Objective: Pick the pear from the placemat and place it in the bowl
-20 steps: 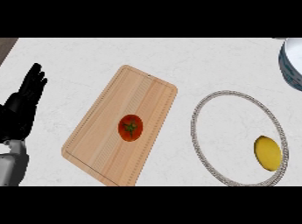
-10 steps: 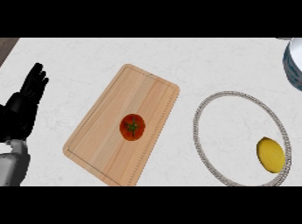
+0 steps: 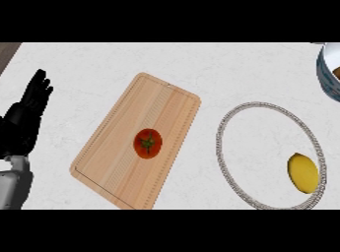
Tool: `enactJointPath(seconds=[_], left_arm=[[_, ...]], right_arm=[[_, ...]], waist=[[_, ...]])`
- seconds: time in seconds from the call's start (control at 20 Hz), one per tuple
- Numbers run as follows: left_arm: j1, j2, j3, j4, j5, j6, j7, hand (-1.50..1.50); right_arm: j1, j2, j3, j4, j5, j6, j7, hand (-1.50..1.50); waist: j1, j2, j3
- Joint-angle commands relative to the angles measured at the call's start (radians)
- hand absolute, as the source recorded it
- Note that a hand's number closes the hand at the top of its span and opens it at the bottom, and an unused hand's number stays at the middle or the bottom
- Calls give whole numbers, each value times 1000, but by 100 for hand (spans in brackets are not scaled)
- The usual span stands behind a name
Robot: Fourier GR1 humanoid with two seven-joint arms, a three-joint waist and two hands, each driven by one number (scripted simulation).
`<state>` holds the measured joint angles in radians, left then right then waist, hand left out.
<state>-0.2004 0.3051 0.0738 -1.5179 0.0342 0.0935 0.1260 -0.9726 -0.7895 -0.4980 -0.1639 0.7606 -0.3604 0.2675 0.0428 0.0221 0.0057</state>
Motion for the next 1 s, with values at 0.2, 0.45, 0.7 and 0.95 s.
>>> enactJointPath(seconds=[0.2,0.45,0.7,0.95], left_arm=[[14,0,4,7,-8,3,-1,0],[73,-20,-2,-58,-21,25,11,0],[62,-16,16,48,-41,10,-72,0],[66,-8,43,-7,-10,1,-12,0]], right_arm=[[-1,37,-281,-156,-295,-175,-258,-150],[145,-34,-403,-182,-445,-36,-384,-150],[304,-97,-434,-241,-527,153,-388,-150],[475,-47,-513,-352,-663,287,-424,-150]], waist=[[-31,-13,0],[-38,-21,-3],[-67,-26,-6],[-74,-31,-7]])
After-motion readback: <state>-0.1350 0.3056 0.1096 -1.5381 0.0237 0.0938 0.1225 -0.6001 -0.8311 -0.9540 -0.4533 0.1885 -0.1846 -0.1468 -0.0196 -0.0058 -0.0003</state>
